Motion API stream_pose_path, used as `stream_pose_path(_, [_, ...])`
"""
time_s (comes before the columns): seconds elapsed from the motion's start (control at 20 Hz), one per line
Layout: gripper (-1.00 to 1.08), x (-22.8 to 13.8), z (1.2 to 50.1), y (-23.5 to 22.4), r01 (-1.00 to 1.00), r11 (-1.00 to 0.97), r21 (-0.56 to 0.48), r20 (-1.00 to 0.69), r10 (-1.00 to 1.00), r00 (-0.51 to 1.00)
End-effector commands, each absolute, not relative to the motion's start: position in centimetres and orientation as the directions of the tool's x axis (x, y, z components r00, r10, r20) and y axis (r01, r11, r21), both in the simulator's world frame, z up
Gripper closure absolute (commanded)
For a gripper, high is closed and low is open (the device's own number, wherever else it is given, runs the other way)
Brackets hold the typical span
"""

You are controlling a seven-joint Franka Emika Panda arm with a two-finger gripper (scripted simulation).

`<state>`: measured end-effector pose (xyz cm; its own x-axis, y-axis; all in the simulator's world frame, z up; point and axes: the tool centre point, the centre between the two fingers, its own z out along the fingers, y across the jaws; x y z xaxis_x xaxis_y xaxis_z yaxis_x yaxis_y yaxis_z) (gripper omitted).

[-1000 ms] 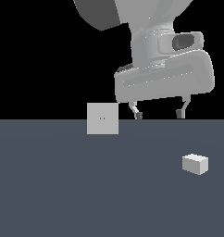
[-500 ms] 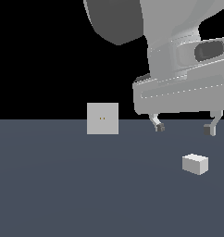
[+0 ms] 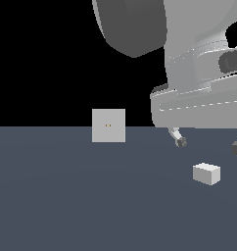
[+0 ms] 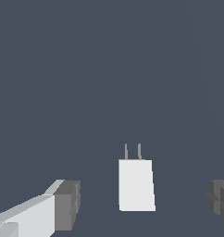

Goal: Plug the charger into the wall socket.

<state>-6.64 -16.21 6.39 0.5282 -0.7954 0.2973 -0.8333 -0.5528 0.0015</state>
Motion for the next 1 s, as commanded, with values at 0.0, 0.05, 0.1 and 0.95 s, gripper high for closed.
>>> stream_pose_path(0.0, [-0.92, -6.8, 6.3, -16.3, -0.839, -0.544, 0.000, 0.300, -0.801, 0.519])
stream_pose_path(0.05, [-0.92, -6.8, 6.2, -16.3, -0.840, -0.543, 0.000, 0.300, -0.801, 0.518])
stream_pose_path(0.1, [-0.92, -6.7, 6.3, -16.3, -0.837, -0.547, 0.001, 0.299, -0.799, 0.522])
stream_pose_path(0.95, [-0.92, -6.9, 1.3, -16.3, -0.840, -0.543, -0.001, 0.298, -0.802, 0.518])
